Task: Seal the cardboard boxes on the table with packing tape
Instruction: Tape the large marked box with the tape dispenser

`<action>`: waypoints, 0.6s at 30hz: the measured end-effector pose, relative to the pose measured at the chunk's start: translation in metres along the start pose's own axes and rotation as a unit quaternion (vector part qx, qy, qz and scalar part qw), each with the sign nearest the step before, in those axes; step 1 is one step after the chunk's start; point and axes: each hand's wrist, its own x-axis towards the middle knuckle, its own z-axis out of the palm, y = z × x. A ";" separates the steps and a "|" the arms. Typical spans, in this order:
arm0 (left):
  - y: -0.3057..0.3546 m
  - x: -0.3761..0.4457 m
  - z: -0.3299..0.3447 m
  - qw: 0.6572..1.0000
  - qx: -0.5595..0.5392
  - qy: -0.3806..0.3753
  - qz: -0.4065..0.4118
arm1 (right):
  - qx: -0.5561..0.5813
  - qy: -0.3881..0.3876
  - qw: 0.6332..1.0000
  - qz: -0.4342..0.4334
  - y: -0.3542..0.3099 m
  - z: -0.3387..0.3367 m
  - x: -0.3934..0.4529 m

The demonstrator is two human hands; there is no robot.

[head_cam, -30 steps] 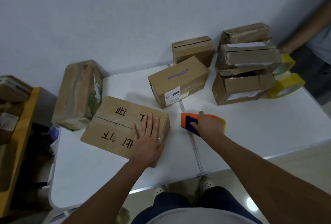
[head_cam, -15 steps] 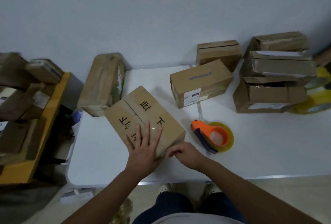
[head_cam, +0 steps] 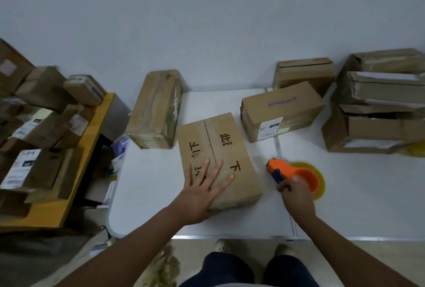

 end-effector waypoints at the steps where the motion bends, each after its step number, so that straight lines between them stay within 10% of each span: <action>1: -0.011 0.002 -0.003 1.000 0.010 0.005 0.016 | -0.021 0.044 0.999 -0.024 0.007 -0.003 0.003; 14: -0.015 0.017 -0.007 0.988 -0.106 -0.017 -0.108 | -0.277 -0.022 0.961 0.006 0.040 0.001 0.036; 18: -0.020 0.029 -0.008 0.987 -0.112 -0.011 -0.118 | -0.069 -0.113 0.913 -0.387 0.023 -0.009 0.102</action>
